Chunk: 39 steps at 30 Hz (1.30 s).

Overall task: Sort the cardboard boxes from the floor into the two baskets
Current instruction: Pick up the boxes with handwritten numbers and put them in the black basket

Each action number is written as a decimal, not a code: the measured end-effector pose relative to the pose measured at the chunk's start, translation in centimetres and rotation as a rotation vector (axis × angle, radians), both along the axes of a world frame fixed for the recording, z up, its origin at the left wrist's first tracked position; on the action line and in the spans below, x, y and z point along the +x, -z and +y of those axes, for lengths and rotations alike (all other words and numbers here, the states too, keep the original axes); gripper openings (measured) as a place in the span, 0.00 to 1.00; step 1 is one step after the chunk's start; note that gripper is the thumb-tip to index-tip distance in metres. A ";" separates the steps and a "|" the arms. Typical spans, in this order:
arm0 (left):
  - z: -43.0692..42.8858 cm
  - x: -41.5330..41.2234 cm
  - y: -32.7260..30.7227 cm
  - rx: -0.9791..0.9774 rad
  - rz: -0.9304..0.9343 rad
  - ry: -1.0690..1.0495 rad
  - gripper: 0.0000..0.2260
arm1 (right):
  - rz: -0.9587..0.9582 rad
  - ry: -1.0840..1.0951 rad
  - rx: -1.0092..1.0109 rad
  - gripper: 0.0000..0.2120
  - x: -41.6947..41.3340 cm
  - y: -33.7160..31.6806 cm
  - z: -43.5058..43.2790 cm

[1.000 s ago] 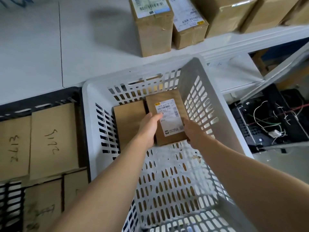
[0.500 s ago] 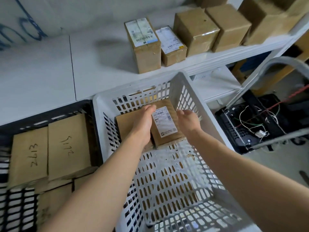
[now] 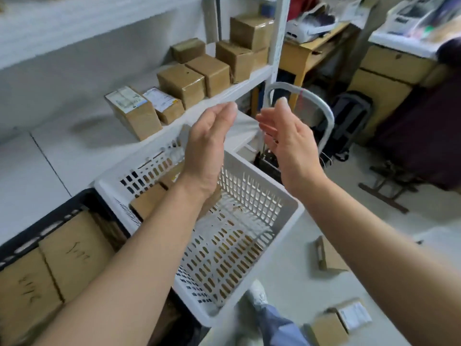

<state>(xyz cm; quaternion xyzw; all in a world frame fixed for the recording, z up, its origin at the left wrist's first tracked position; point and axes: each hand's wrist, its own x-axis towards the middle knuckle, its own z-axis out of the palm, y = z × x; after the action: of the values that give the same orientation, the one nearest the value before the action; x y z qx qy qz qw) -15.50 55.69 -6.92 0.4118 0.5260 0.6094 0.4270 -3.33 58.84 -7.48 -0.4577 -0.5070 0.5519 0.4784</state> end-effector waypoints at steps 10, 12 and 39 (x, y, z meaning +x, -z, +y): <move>-2.3 19.5 0.6 -0.072 -0.111 0.547 0.21 | -0.101 0.563 -0.049 0.18 21.3 -0.2 -8.6; -2.8 22.8 1.2 -0.103 -0.110 0.622 0.21 | -0.098 0.650 -0.078 0.18 24.9 0.1 -10.5; 7.4 43.7 18.8 -0.407 0.156 0.556 0.08 | 0.046 0.828 -0.643 0.17 47.1 19.1 -5.3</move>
<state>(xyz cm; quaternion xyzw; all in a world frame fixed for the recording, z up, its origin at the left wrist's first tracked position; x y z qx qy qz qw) 28.22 63.11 -25.68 0.4909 0.5356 0.3191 0.6085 43.81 53.50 -26.55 -0.7315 -0.0778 0.4541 0.5027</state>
